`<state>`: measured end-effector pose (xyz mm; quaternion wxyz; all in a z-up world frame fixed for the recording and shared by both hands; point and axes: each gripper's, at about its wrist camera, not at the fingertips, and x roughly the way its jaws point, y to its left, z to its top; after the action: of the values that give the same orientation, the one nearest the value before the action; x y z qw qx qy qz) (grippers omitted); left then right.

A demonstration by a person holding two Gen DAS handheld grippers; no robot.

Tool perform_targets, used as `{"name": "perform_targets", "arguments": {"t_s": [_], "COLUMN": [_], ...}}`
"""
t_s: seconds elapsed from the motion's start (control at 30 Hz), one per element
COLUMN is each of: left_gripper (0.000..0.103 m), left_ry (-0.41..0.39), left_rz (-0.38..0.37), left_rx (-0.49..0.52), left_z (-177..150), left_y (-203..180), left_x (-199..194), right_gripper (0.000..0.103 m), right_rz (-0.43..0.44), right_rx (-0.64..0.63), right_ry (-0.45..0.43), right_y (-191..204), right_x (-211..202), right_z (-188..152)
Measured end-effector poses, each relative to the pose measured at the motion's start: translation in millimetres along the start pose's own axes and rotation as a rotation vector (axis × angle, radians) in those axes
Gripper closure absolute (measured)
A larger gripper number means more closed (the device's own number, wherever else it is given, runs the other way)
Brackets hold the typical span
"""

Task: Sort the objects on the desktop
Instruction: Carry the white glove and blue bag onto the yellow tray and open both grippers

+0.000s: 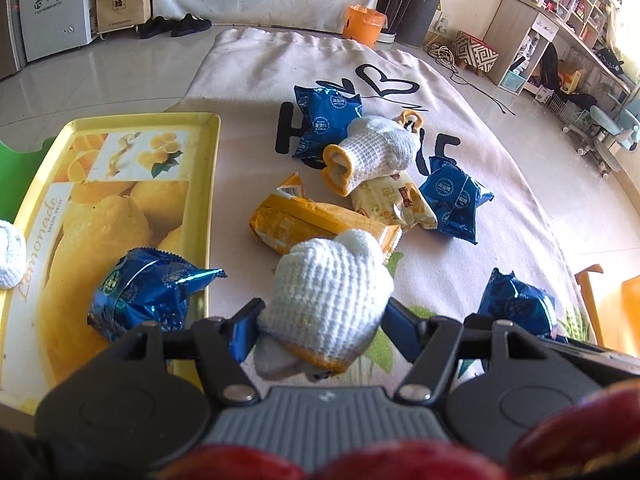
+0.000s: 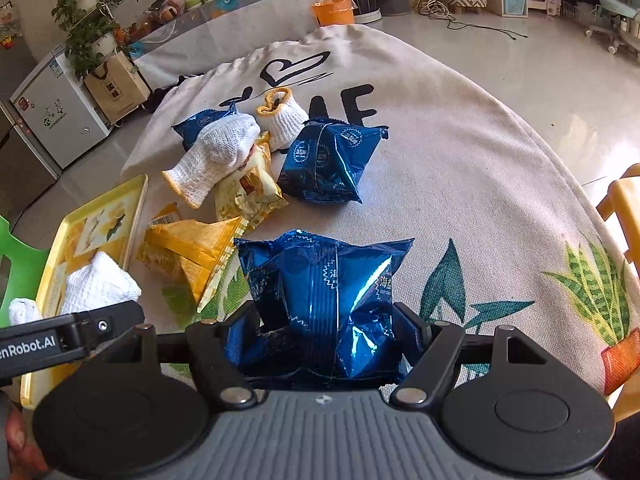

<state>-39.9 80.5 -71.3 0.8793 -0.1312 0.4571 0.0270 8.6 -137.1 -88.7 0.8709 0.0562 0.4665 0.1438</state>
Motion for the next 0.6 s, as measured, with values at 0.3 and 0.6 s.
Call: {"name": "perform_targets", "arguments": {"t_s": [0.3, 0.6], "left_gripper": [0.038, 0.038], "left_ry": [-0.038, -0.095], "left_rz": [0.001, 0.030], "left_rx": [-0.102, -0.243], "left_z": [16.7, 46.9], "left_y": [22.0, 66.4], "left_x": [-19.0, -39.4], "right_gripper": [0.031, 0.031], "right_rz": [0.068, 0.216], "right_rx": [-0.030, -0.125], "right_ry": [0.012, 0.013], "right_y": [20.4, 70.1], "right_x": [-7.2, -22.0], "right_z": [-2.9, 9.9]}}
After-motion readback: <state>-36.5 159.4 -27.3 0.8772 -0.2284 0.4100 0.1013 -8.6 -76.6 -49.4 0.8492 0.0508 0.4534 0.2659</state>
